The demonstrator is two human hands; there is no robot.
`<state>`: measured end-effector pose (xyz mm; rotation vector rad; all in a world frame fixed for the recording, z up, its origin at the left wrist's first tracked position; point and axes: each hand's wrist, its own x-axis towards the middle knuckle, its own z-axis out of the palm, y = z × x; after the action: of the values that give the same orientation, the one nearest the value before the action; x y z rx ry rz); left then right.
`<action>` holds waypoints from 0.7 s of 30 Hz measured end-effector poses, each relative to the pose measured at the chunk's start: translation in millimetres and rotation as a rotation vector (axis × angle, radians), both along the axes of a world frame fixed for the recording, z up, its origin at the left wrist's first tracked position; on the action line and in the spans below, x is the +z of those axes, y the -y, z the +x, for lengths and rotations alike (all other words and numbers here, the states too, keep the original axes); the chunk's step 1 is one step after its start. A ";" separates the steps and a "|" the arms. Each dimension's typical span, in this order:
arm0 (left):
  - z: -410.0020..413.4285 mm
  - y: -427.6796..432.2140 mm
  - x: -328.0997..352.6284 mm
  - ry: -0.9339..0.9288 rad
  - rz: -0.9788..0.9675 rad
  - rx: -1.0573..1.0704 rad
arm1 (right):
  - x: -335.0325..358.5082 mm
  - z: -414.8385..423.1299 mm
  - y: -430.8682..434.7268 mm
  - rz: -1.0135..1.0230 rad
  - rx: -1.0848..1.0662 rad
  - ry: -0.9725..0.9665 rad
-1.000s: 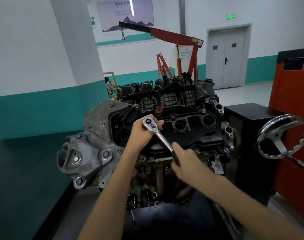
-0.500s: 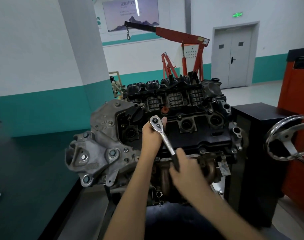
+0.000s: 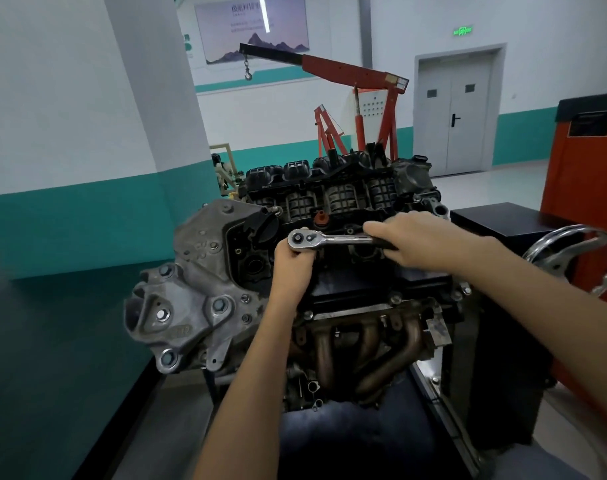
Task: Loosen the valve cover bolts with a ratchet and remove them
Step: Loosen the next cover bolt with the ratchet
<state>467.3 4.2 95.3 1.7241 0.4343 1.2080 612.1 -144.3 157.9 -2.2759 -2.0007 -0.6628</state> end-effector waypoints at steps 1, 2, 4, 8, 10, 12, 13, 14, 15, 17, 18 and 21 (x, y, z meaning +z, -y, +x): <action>-1.4 -0.9 -1.4 0.020 -0.026 0.009 | -6.8 -6.0 -0.7 0.049 -0.013 -0.020; -2.0 -1.0 -2.9 0.034 -0.033 0.009 | -21.3 -15.4 2.2 0.104 -0.033 -0.077; 0.9 2.2 -4.5 0.038 -0.008 -0.002 | -64.1 -42.9 11.7 0.230 -0.055 -0.323; 10.4 6.8 -5.0 0.027 -0.027 0.000 | -120.2 -119.8 -2.5 0.457 -0.057 -0.866; 11.0 5.7 -5.0 0.032 0.012 0.022 | -131.0 -148.2 -23.2 0.525 -0.065 -1.000; 9.0 5.8 -5.3 0.033 0.034 0.038 | -132.3 -156.1 -28.7 0.511 -0.047 -1.081; 8.2 5.7 -5.1 0.029 0.018 0.030 | -130.1 -147.7 -24.8 0.476 -0.044 -1.060; 7.2 4.7 -4.7 0.015 -0.001 0.016 | -125.6 -132.4 -17.3 0.423 -0.040 -1.002; 6.6 2.7 -4.4 -0.005 -0.011 -0.001 | -117.8 -112.2 -6.9 0.355 -0.034 -0.918; 6.5 0.9 -2.5 -0.025 0.023 -0.027 | -86.7 -61.8 13.2 0.195 -0.005 -0.725; 7.5 0.7 -1.0 -0.035 0.048 -0.028 | -64.9 -38.3 20.1 0.119 0.004 -0.612; 7.7 -1.2 -0.3 -0.029 0.062 -0.006 | -13.1 -3.7 16.8 -0.007 0.001 -0.235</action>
<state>475.0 5.4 94.9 1.7968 0.4121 1.2044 608.4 -161.2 144.7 -2.2356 -1.8977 -0.3680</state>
